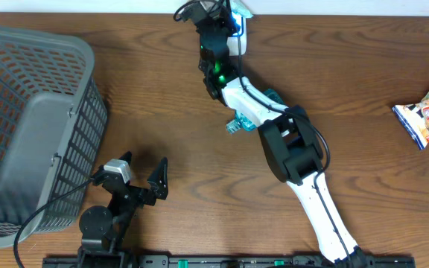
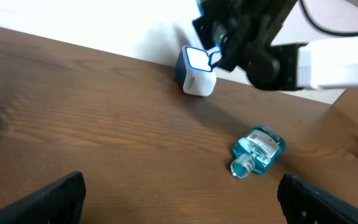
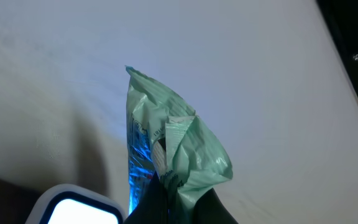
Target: Scan the item barcode
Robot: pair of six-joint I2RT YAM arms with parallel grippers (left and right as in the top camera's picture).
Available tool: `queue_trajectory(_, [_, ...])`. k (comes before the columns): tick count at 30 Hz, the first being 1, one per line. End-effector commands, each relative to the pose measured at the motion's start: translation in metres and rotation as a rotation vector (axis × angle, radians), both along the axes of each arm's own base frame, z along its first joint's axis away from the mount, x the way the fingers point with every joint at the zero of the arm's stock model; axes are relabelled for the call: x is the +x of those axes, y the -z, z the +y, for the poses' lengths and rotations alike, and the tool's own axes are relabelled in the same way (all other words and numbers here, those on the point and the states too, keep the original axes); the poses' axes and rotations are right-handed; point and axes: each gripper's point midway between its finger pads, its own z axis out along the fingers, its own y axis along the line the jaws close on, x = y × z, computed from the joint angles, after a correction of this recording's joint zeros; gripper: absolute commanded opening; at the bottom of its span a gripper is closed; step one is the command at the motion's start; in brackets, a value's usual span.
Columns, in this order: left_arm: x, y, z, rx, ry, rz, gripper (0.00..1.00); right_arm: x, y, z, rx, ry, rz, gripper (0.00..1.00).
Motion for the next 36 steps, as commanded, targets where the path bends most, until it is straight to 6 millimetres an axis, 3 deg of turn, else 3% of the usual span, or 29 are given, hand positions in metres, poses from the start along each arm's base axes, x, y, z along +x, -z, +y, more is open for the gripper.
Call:
queue_trajectory(1, [-0.001,0.016,-0.002,0.001,0.009,0.037,0.99,0.002,0.030,0.006,-0.077,0.011,0.038,0.01])
queue_trajectory(7, [-0.001,0.016,-0.002,0.001,0.009,0.037,0.99,0.004,0.054,0.006,-0.094,0.010,0.058,0.01])
queue_trajectory(12, [-0.001,0.016,-0.002,0.001,0.009,0.037,0.99,-0.002,0.093,0.015,-0.135,-0.005,0.193,0.01])
queue_trajectory(17, [-0.001,0.016,-0.002,0.001,0.009,0.037,0.99,-0.008,0.123,0.017,-0.020,-0.008,0.287,0.01])
queue_trajectory(21, [-0.001,0.016,-0.002,0.001,0.009,0.038,0.99,-0.008,0.125,0.018,0.082,-0.006,0.275,0.01])
queue_trajectory(26, [-0.001,0.016,-0.002,0.001,0.009,0.037,0.99,-0.006,0.107,0.024,0.106,-0.025,0.206,0.01])
queue_trajectory(29, [-0.001,0.016,-0.002,0.001,0.009,0.037,0.99,-0.008,0.081,0.022,0.092,0.000,0.162,0.01])
queue_trajectory(33, [-0.001,0.016,-0.002,0.001,0.009,0.037,0.99,-0.016,0.016,-0.014,0.118,0.170,0.104,0.01])
queue_trajectory(36, [-0.001,0.016,-0.002,0.001,0.009,0.037,0.99,-0.025,-0.021,-0.047,0.049,0.255,0.180,0.01])
